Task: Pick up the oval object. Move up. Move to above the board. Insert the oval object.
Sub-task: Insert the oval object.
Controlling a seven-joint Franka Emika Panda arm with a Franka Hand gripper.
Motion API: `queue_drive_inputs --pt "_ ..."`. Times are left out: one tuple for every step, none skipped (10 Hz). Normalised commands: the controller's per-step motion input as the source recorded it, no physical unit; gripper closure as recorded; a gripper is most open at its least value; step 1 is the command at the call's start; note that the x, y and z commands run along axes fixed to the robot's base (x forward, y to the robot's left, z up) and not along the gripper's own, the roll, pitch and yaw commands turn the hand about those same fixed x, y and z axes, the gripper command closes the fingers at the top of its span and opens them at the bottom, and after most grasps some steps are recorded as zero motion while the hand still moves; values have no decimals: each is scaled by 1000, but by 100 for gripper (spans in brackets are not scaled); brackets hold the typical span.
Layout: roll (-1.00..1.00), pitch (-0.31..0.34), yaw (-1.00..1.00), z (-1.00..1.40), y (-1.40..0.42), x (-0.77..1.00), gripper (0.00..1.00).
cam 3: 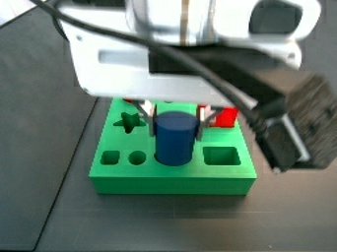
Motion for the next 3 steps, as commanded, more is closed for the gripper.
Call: queue_drive_inputs --pt "266 26 54 -674 -11 89 100" --pt "0 4 0 0 0 0 100" --pt "0 0 0 0 0 0 100"
